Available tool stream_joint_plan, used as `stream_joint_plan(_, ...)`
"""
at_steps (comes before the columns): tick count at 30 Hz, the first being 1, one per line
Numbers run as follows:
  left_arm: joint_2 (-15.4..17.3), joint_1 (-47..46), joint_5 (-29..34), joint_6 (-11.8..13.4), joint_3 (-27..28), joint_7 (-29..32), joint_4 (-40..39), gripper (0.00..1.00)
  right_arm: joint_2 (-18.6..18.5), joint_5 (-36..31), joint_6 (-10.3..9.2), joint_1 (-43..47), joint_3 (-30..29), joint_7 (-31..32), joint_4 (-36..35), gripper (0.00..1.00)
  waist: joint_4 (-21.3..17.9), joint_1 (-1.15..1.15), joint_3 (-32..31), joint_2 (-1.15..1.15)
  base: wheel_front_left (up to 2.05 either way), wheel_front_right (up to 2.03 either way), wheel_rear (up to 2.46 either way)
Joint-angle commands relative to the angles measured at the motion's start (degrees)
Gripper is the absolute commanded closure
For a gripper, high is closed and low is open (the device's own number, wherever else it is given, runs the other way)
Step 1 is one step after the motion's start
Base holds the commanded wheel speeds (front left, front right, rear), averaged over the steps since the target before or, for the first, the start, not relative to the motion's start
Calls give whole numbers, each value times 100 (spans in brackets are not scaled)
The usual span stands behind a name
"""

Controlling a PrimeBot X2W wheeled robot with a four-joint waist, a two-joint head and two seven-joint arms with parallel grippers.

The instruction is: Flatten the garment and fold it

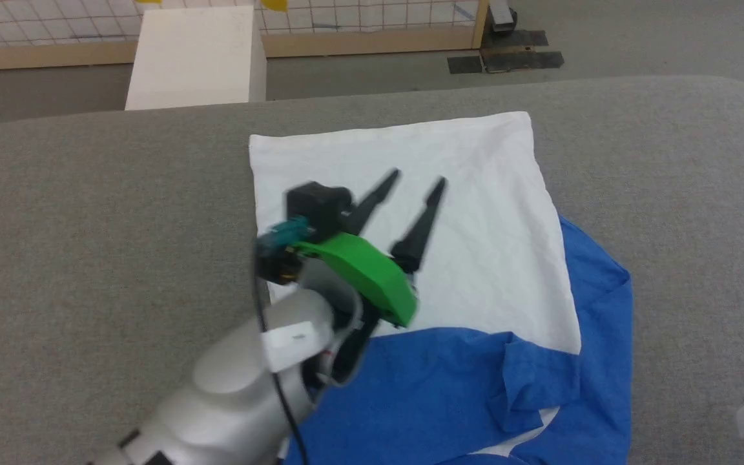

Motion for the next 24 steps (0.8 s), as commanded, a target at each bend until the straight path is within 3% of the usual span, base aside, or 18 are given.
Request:
stream_joint_plan(1, 298, 52, 210, 93, 207, -49, -214, 0, 4, 32, -10, 63, 23, 22, -14, 0, 198, 0, -167, 0, 0, 0, 0)
stream_joint_plan(6, 1394, 829, 1364, 691, 1386, -65, -1547, 0, 4, 59, -10, 121, 80, 33, -5, 0, 342, 0, -175, 0, 0, 0, 0)
stream_joint_plan(12, 2098, 2310, 2029, 1340, 2559, -66, -2782, 0, 4, 89, -10, 151, 159, 30, 47, 0, 475, 0, -152, 0, 0, 0, 0)
stream_joint_plan(16, 2049, 3224, 2366, 1429, 3153, -67, -3346, 0, 4, 121, -10, 154, 252, 15, 116, 0, 533, 0, -122, 0, 0, 0, 0)
stream_joint_plan(24, 1252, 4535, 3255, 1126, 3972, -67, -3698, 0, 4, 222, -10, 169, 377, -59, 356, 0, 685, 0, -69, 0, 0, 0, 0)
